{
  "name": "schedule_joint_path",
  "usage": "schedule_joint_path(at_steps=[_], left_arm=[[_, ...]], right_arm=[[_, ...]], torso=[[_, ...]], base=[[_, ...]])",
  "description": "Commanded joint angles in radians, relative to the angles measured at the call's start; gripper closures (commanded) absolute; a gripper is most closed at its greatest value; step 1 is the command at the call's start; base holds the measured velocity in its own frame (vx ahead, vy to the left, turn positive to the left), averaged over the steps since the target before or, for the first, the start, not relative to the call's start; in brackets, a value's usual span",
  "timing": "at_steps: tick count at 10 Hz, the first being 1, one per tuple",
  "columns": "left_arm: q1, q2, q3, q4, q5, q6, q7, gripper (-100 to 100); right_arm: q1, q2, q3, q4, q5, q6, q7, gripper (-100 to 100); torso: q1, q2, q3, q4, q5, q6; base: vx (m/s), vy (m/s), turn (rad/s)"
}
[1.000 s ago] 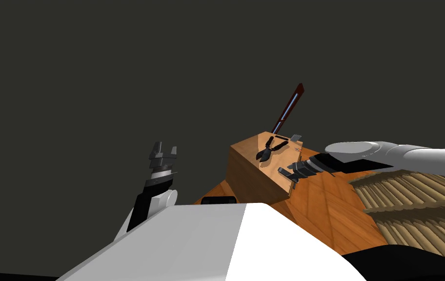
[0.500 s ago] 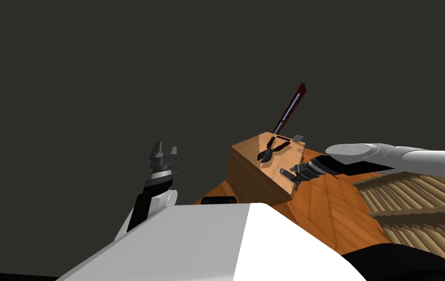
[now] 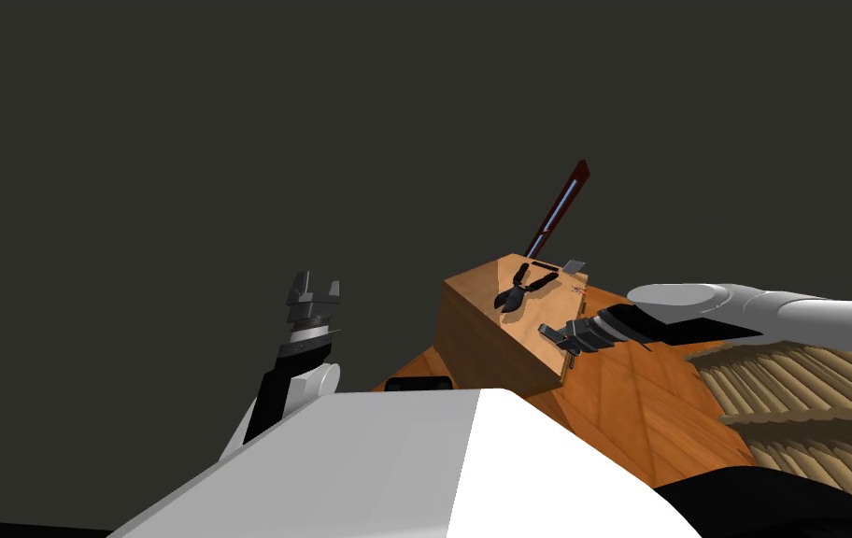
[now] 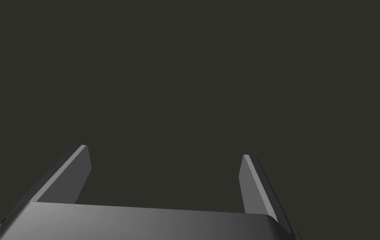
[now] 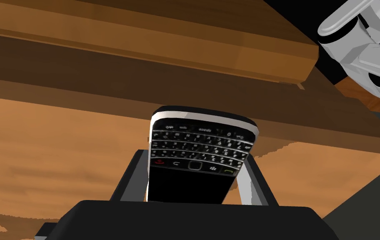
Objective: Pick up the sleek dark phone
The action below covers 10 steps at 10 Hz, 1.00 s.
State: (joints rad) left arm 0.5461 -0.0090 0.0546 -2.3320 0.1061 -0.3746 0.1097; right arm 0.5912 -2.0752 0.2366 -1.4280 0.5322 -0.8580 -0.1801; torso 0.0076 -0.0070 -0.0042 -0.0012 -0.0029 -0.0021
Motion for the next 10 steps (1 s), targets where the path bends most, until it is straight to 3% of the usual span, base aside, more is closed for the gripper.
schedule_joint_path(at_steps=[1,4,5,6,8,9,10], left_arm=[[0.0,0.0,0.0,0.0,0.0,0.0,0.0,0],[0.0,0.0,0.0,0.0,0.0,0.0,0.0,0],[0.0,0.0,0.0,0.0,0.0,0.0,0.0,0],[0.0,0.0,0.0,0.0,0.0,0.0,0.0,0],[0.0,0.0,0.0,0.0,0.0,0.0,0.0,0],[0.0,0.0,0.0,0.0,0.0,0.0,0.0,0],[0.0,0.0,0.0,0.0,0.0,0.0,0.0,0]], right_arm=[[0.0,0.0,0.0,0.0,0.0,0.0,0.0,100],[0.0,0.0,0.0,0.001,0.0,0.0,-0.001,100],[0.0,0.0,0.0,0.0,0.0,0.0,0.0,0],[-0.01,-0.033,-0.011,-0.001,-0.012,-0.022,-0.012,100],[-0.017,-0.054,-0.018,-0.003,-0.019,-0.034,-0.02,100],[-0.021,-0.042,-0.006,0.0,-0.016,-0.028,-0.013,100],[-0.023,-0.044,-0.005,0.0,-0.018,-0.031,-0.013,0]], torso=[[0.0,0.0,0.0,0.0,0.0,0.0],[-0.001,0.0,0.0,0.0,0.0,0.0],[-0.001,0.0,0.0,0.0,0.0,0.0],[-0.001,0.0,0.0,0.0,0.0,0.0],[-0.001,0.001,0.001,0.0,0.0,0.0],[-0.001,0.001,0.001,0.0,0.0,0.0],[-0.001,0.001,0.001,0.0,0.0,0.0]], base=[[0.0,0.0,0.0],[0.0,0.0,0.0],[0.0,0.0,0.0],[-0.016,-0.014,-0.112],[-0.02,-0.014,-0.052],[-0.009,-0.005,-0.011],[0.0,0.0,0.0]])
